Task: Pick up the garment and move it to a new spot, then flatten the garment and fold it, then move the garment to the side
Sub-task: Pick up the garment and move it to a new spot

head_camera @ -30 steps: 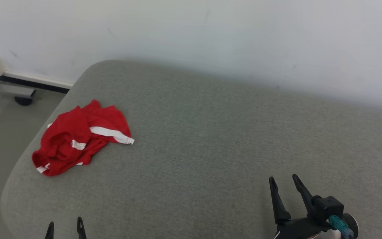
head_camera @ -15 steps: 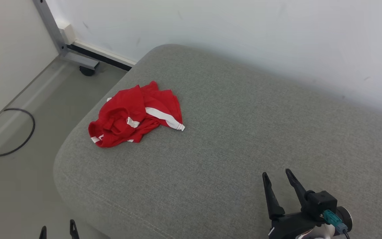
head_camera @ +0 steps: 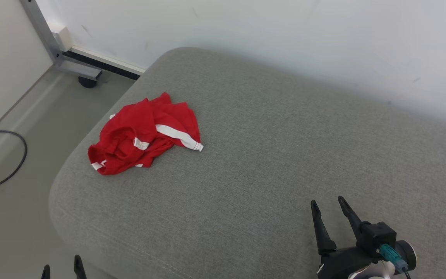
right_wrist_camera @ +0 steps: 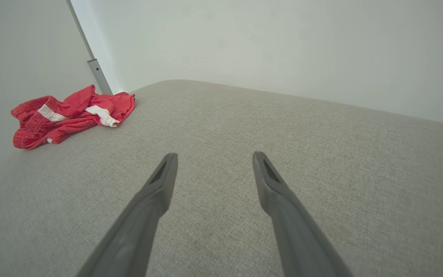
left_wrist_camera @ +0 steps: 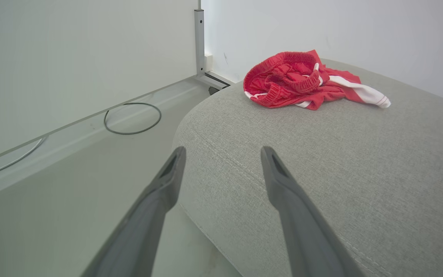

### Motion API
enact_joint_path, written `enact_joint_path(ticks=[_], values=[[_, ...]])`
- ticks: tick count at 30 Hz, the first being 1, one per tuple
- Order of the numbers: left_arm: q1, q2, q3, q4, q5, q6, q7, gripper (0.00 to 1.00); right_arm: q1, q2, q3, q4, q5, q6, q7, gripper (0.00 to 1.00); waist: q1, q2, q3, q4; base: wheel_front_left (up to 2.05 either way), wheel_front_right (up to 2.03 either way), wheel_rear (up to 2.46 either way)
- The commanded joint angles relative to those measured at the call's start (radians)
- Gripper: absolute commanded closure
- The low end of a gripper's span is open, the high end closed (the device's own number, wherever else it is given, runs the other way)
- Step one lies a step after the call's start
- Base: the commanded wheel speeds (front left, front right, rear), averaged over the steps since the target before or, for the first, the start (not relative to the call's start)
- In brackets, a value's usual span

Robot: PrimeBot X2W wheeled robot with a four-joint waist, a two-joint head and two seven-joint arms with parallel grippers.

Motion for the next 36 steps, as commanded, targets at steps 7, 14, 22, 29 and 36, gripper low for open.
enact_joint_path(ticks=[7,14,22,29,36], values=[[-0.133,0.001,0.085,0.06,0.014,-0.058,-0.002,0.0,-0.021,0.0,-0.019,-0.023,-0.041,-0.003,0.001,0.0,0.0,0.0,0.07,-0.082,0.0,0.0,0.0],[-0.311,0.062,0.118,0.138,0.042,-0.1,-0.002,0.0,-0.062,-0.016,-0.018,-0.056,-0.075,-0.003,0.001,0.0,0.0,0.0,0.156,-0.147,0.0,0.0,0.0],[-0.478,0.171,0.023,0.283,0.009,-0.107,-0.002,0.0,-0.106,-0.036,-0.002,-0.107,-0.065,-0.003,0.001,0.0,0.0,0.0,0.22,-0.209,0.0,0.0,0.0],[-0.587,0.256,-0.029,0.424,-0.064,-0.107,-0.002,0.0,-0.111,-0.056,-0.01,-0.126,-0.064,-0.003,0.001,0.0,0.0,0.0,0.255,-0.242,0.0,0.0,0.0],[-0.65,0.283,-0.054,0.528,-0.09,-0.107,-0.002,0.0,-0.106,-0.074,-0.009,-0.131,-0.067,-0.003,0.001,0.0,0.0,0.0,0.275,-0.263,0.0,0.0,0.0]])
